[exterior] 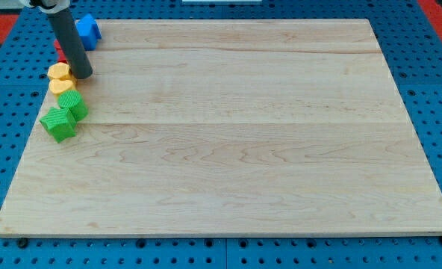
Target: Push the blue blocks to the top left of the board
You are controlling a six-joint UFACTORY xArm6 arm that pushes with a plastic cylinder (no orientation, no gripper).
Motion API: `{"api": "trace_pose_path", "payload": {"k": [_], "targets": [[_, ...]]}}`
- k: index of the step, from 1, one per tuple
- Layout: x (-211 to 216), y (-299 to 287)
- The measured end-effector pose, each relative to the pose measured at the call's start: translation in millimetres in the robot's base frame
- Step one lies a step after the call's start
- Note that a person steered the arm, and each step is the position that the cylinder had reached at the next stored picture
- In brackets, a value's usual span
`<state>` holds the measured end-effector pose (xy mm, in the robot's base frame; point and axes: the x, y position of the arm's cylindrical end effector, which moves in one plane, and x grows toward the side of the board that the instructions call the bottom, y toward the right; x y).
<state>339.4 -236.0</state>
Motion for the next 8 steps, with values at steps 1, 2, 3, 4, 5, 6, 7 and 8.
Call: {"api": "trace_pose_path", "payload": {"k": [1, 2, 3, 4, 5, 6, 7, 8], "targets": [[0, -5], [0, -10], [0, 3], [-2, 31], [-16, 54], [-39, 54], [-58, 52], [-60, 35]]}}
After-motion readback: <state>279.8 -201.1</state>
